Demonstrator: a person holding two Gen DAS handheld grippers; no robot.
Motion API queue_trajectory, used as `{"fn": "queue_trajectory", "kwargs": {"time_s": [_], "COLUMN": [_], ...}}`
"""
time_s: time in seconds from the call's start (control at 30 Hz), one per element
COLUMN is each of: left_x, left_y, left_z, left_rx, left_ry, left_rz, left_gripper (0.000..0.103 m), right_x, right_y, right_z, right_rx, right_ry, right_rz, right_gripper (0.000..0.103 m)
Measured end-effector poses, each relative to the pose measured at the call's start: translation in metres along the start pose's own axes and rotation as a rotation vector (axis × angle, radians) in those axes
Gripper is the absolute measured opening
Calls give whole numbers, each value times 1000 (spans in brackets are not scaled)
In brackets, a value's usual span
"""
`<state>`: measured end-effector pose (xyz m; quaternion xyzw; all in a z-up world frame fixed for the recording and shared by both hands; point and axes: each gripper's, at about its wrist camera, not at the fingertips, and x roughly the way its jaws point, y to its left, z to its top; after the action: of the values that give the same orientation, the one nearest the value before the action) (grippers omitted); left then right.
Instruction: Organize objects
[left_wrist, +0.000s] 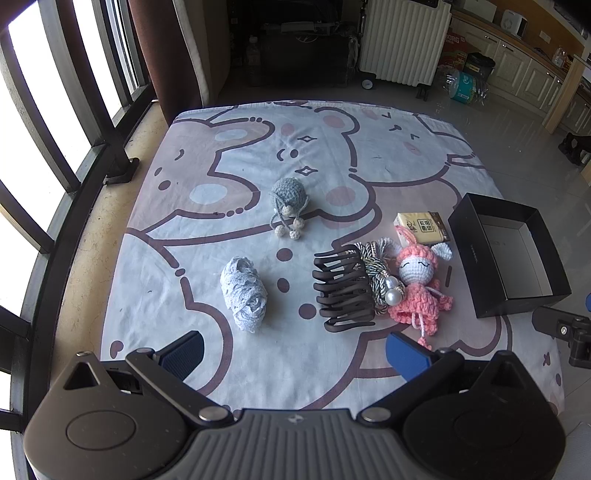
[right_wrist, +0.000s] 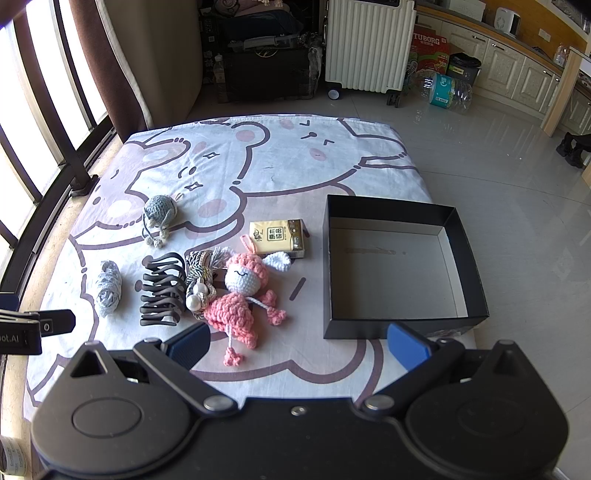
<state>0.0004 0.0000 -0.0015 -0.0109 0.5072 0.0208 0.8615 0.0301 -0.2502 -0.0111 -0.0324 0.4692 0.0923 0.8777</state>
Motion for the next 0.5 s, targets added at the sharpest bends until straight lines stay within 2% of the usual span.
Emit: {"fn": "queue_trajectory", "kwargs": {"time_s": [0.5], "left_x": [0], "left_y": [0], "left_z": [0], "left_rx": [-3], "left_ry": [1], "left_rz": [6], "left_gripper": [103], "right_x": [0], "right_y": [0], "right_z": [0], "right_rx": [0], "right_ry": [1], "right_rz": [-2], "right_gripper": [103]}}
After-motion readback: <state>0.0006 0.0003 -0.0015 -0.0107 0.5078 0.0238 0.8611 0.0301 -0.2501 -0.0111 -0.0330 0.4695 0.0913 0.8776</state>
